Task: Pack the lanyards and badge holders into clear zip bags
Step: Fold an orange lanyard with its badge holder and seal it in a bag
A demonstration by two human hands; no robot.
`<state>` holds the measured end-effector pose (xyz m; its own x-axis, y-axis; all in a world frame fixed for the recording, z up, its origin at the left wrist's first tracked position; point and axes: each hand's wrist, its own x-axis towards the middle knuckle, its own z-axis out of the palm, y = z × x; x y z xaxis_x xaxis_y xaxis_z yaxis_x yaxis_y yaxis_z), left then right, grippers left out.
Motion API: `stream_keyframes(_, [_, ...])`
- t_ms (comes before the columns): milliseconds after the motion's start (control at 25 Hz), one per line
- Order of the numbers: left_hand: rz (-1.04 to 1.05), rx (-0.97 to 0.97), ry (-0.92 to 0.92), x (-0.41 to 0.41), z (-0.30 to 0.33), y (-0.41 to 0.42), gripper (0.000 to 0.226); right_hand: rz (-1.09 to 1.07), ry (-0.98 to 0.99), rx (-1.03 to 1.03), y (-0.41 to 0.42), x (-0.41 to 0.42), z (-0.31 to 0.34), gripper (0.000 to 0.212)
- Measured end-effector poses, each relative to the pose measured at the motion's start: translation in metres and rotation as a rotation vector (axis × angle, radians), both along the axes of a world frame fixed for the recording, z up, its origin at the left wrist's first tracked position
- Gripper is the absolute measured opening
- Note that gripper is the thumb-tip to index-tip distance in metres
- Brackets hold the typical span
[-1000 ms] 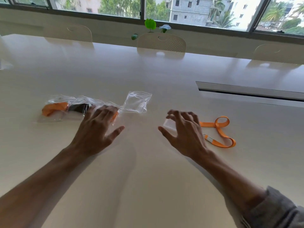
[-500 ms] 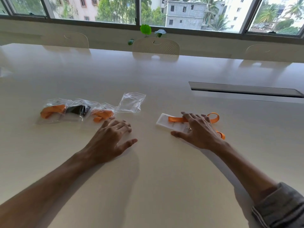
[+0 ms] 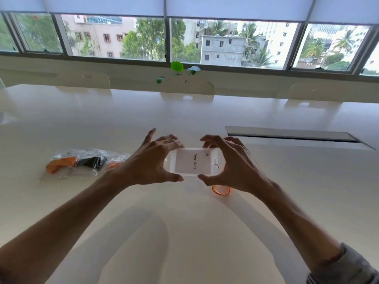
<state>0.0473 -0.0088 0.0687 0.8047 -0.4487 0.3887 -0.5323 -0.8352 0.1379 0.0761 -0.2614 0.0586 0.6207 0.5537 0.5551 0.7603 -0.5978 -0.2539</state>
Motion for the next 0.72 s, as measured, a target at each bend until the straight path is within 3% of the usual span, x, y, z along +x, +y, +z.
stream_keyframes(160, [-0.045, -0.081, -0.190, -0.002, 0.044, -0.002, 0.079, 0.023, -0.021, 0.165, -0.008, -0.004, 0.041, 0.091])
stream_keyframes(280, [0.000, -0.151, -0.314, -0.004, 0.067, -0.007, 0.082, 0.076, 0.195, 0.380, -0.014, 0.000, 0.056, 0.086])
stream_keyframes(400, [0.059, -0.308, -0.376, -0.006, 0.076, -0.010, 0.088, 0.198, 0.504, 0.654, -0.012, 0.003, 0.059, 0.064])
stream_keyframes(560, [0.166, -0.373, -0.480, -0.002, 0.082, -0.018, 0.088, 0.190, 0.564, 0.922, 0.009, -0.005, 0.055, 0.024])
stream_keyframes(640, [0.252, -0.359, -0.533, -0.001, 0.081, -0.025, 0.085, 0.042, 0.569, 0.801, 0.022, -0.017, 0.046, 0.024])
stream_keyframes(720, [0.323, -0.252, -0.577, -0.001, 0.077, -0.033, 0.081, -0.057, 0.441, 0.475, 0.033, -0.032, 0.040, 0.026])
